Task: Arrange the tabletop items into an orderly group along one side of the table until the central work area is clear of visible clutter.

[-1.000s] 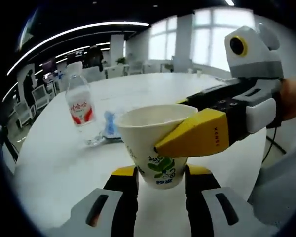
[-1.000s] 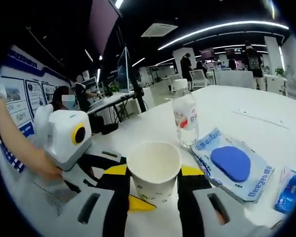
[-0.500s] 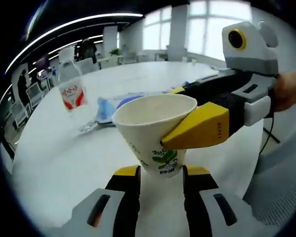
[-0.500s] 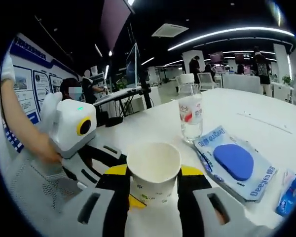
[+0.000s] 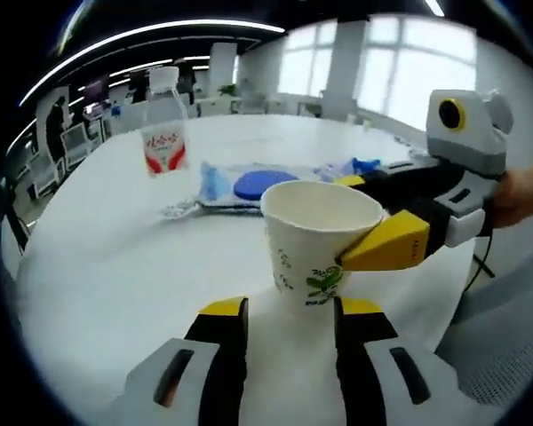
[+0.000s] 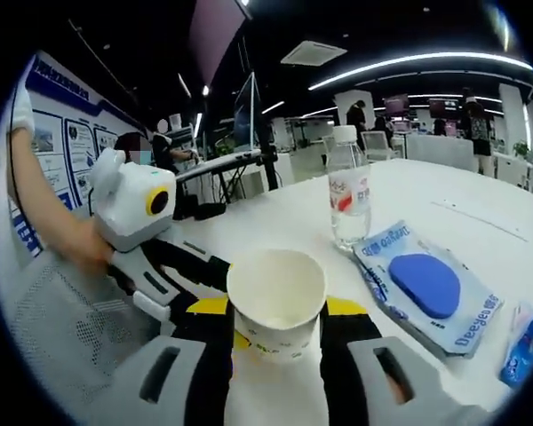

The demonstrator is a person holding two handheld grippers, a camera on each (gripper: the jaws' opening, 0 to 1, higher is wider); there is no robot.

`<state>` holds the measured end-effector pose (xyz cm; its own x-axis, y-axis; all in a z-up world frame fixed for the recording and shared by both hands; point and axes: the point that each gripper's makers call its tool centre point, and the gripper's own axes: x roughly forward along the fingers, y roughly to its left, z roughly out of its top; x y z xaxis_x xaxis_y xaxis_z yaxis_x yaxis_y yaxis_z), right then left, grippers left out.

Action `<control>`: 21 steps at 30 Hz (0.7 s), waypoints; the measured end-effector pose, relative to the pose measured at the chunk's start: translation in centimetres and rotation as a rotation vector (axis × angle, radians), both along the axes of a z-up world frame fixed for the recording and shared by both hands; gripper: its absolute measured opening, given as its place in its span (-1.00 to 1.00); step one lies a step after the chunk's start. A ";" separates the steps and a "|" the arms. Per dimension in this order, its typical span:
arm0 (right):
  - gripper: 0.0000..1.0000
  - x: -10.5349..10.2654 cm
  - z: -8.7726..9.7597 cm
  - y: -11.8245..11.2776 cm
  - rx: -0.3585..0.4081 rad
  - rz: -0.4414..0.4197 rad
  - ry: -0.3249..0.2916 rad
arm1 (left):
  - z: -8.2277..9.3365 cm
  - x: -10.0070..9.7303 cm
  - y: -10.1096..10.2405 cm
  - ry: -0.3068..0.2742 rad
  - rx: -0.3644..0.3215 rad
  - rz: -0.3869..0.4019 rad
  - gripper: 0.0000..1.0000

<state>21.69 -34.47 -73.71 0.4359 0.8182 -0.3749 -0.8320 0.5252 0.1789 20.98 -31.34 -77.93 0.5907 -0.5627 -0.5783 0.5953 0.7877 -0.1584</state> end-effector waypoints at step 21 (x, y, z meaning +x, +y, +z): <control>-0.18 -0.6 -0.7 0.1 -0.027 0.009 0.005 | 0.9 1.0 4.3 -0.033 -0.016 0.134 0.01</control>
<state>21.12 -34.39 -74.39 0.4268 0.8117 -0.3988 -0.8358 0.5224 0.1689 21.99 -27.01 -77.01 0.6796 -0.4862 -0.5493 0.4898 0.8582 -0.1536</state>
